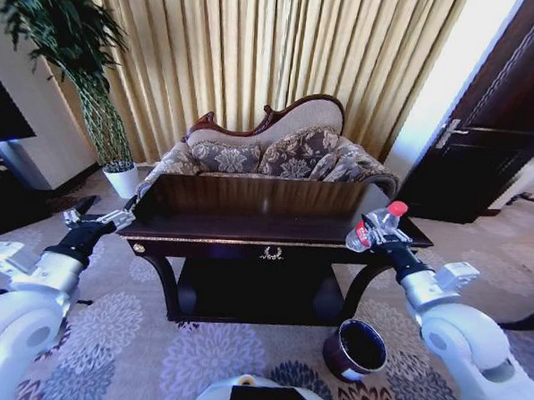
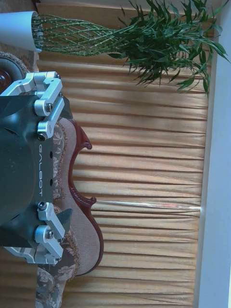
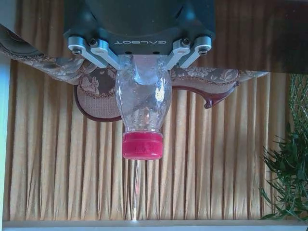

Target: Move to the front of the table and place the trash on the table into the trash bin.

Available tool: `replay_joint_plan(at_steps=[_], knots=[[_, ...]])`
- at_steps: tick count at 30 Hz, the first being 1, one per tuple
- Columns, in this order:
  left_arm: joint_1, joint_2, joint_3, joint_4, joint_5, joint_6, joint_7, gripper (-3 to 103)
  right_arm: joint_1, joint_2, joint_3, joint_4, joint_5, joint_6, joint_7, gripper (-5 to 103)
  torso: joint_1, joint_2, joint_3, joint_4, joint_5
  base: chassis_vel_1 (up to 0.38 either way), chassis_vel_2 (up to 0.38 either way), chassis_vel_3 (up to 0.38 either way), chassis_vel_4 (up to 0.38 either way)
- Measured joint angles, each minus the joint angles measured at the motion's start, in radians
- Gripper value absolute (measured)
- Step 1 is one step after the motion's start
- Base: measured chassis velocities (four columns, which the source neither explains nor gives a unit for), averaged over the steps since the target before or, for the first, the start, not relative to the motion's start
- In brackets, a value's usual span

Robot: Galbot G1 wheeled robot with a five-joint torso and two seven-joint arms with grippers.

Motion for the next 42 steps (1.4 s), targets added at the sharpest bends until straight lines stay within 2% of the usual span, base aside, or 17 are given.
replay_joint_plan(at_steps=[6,12,16,18,20,21,27,29,31,33,35,42], knots=[[-0.002,-0.005,0.004,0.000,0.002,0.000,0.000,100,-0.002,0.000,0.003,-0.006,-0.005,0.002,-0.002,21,0.000,0.000,0.000,0.0000,-0.0002,0.123,-0.117,-0.123,0.114],[-0.001,-0.020,0.003,-0.006,0.003,0.000,0.003,100,-0.002,0.039,-0.039,-0.082,-0.036,0.024,-0.017,21,0.000,0.000,0.000,-0.0001,-0.0002,0.091,-0.092,-0.090,0.090],[0.003,-0.033,-0.006,-0.016,0.003,0.002,0.009,100,0.003,0.077,-0.086,-0.204,-0.066,0.051,-0.032,21,0.000,0.000,0.000,0.0001,0.0001,0.017,-0.028,-0.029,0.017],[0.004,-0.034,-0.006,-0.028,0.002,0.003,0.010,100,0.022,0.101,-0.124,-0.344,-0.088,0.080,-0.044,21,0.000,0.000,0.000,-0.0001,0.0001,0.000,0.000,0.000,0.000],[0.004,-0.034,-0.006,-0.030,0.002,0.004,0.010,100,0.029,0.105,-0.130,-0.375,-0.090,0.085,-0.044,21,0.000,0.000,0.000,-0.0002,0.0001,0.000,0.000,0.000,0.000],[0.004,-0.033,-0.005,-0.037,0.001,0.006,0.009,100,0.068,0.119,-0.156,-0.511,-0.099,0.119,-0.049,21,0.000,0.000,0.000,-0.0002,0.0002,0.000,0.000,0.000,0.000],[0.019,-0.031,-0.009,-0.046,0.002,0.012,0.007,100,0.168,0.129,-0.196,-0.755,-0.075,0.169,-0.053,21,0.000,0.000,0.000,0.0000,-0.0001,0.000,0.000,0.000,0.000],[0.020,-0.030,-0.009,-0.048,0.002,0.014,0.007,100,0.181,0.129,-0.200,-0.784,-0.075,0.174,-0.053,21,0.000,0.000,0.000,0.0001,-0.0002,0.000,0.000,0.000,0.000],[0.023,-0.023,-0.011,-0.053,0.015,0.043,-0.010,100,0.245,0.131,-0.230,-0.944,-0.093,0.212,-0.053,21,0.000,0.000,0.000,0.0001,-0.0001,0.000,0.000,0.000,0.000],[0.023,-0.020,-0.011,-0.054,0.022,0.049,-0.013,100,0.263,0.134,-0.237,-0.986,-0.096,0.224,-0.053,21,0.000,0.000,0.000,0.0000,-0.0001,0.000,0.000,0.000,0.000],[0.025,0.000,-0.007,-0.048,0.044,0.079,-0.017,100,0.313,0.149,-0.249,-1.086,-0.095,0.239,-0.051,21,0.000,0.000,0.000,-0.0001,0.0002,0.000,0.000,0.000,0.000],[-0.005,0.037,0.035,-0.005,0.038,0.114,-0.051,100,0.403,0.177,-0.270,-1.213,-0.100,0.287,-0.051,21,0.000,0.000,0.000,0.0000,-0.0003,0.000,0.000,0.000,0.000]])
